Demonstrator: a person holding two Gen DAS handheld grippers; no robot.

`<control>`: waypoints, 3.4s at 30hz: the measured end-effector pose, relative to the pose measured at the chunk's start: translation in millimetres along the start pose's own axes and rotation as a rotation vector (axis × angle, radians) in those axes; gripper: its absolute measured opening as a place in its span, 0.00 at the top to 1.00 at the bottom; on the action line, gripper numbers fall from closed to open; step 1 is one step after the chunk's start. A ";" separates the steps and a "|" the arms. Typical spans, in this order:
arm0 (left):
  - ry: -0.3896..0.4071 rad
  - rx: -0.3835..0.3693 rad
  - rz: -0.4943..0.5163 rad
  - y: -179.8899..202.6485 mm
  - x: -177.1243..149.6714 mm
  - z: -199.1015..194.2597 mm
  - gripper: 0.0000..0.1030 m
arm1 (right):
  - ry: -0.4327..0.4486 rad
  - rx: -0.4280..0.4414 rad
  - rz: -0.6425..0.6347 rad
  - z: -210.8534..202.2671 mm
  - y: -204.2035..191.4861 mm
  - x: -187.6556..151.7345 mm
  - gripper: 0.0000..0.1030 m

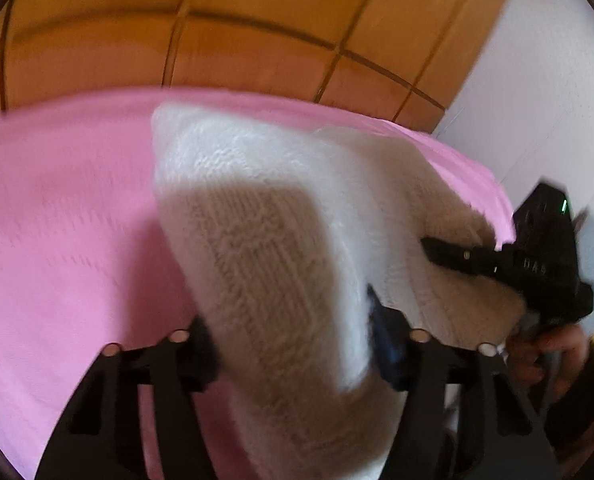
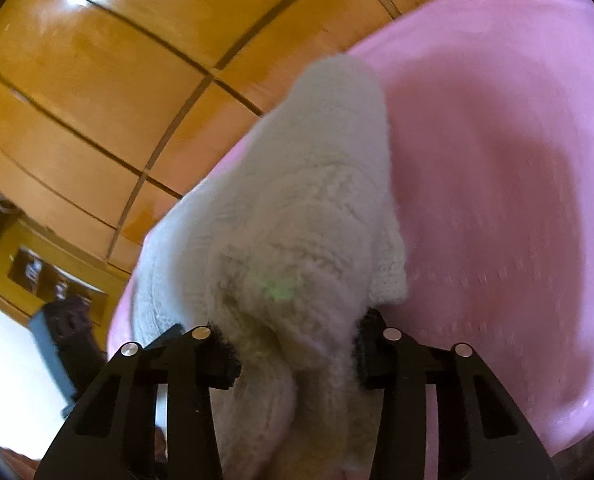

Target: Fold small clothes

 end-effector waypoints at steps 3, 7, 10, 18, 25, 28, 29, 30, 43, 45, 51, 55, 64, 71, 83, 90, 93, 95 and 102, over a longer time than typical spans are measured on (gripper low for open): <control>0.045 0.033 0.085 11.4 5.9 -15.0 0.52 | 0.039 -0.011 -0.075 -5.0 -16.3 3.3 0.62; 0.124 0.075 0.169 22.8 23.4 -25.8 0.54 | 0.103 0.006 -0.156 -9.1 -34.1 8.3 0.62; 0.186 0.110 0.215 20.9 38.6 -28.0 0.54 | 0.151 0.028 -0.196 -2.5 -42.6 18.0 0.62; 0.285 0.279 0.241 -20.6 92.9 5.6 0.54 | 0.228 0.074 -0.323 68.1 -65.7 73.4 0.62; 0.208 0.386 0.133 -80.5 125.9 76.5 0.50 | 0.179 -0.043 -0.402 160.9 -60.9 117.5 0.60; 0.129 0.412 0.035 -109.3 119.1 109.0 0.36 | 0.088 -0.140 -0.318 189.4 -35.3 118.0 0.44; 0.130 0.386 -0.014 -119.2 116.9 109.1 0.33 | 0.092 -0.125 -0.262 187.7 -26.2 121.0 0.38; 0.135 0.372 -0.030 -122.4 117.2 107.3 0.31 | 0.097 -0.122 -0.244 186.8 -22.2 121.9 0.37; 0.264 0.507 0.072 -92.8 105.5 73.7 0.15 | 0.332 -0.365 -0.250 140.6 -24.4 107.6 0.33; 0.150 0.515 0.053 -101.5 103.8 88.1 0.14 | 0.274 -0.405 -0.203 150.2 -14.3 112.1 0.30; 0.136 0.472 -0.020 -113.9 102.1 87.2 0.11 | 0.285 -0.376 -0.213 147.0 -20.9 109.0 0.25; 0.182 0.494 -0.013 -103.9 90.1 66.7 0.02 | 0.336 -0.381 -0.273 120.5 -32.4 84.0 0.19; 0.176 0.537 -0.020 -80.6 68.6 43.4 0.02 | 0.341 -0.525 -0.330 95.3 -39.8 57.3 0.09; 0.149 0.718 0.015 -63.3 47.5 29.7 0.02 | 0.460 -0.526 -0.420 56.1 -57.3 20.4 0.04; 0.198 0.686 0.104 -22.6 27.4 -9.7 0.02 | 0.363 -0.535 -0.554 36.8 -71.6 -22.9 0.03; 0.215 0.676 0.036 -23.1 32.9 -38.1 0.02 | 0.407 -0.513 -0.565 7.5 -94.1 -16.9 0.03; 0.228 0.674 0.020 -22.7 33.1 -48.1 0.02 | 0.390 -0.481 -0.554 1.4 -96.7 -18.7 0.03; 0.243 0.672 0.003 -24.5 33.0 -55.9 0.02 | 0.375 -0.473 -0.557 0.8 -97.7 -20.3 0.03; 0.247 0.672 -0.014 -25.0 32.1 -63.7 0.02 | 0.371 -0.452 -0.549 0.0 -102.4 -24.1 0.03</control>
Point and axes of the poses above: each gripper's, at about its wrist camera, not at the fingertips, and z roughly the way its jaws point, y to its right, x to its top, the point moved 1 cm from there along z, roughly the way its jaws point, and after that the axes turned 8 degrees about y, right-handed, at the moved point
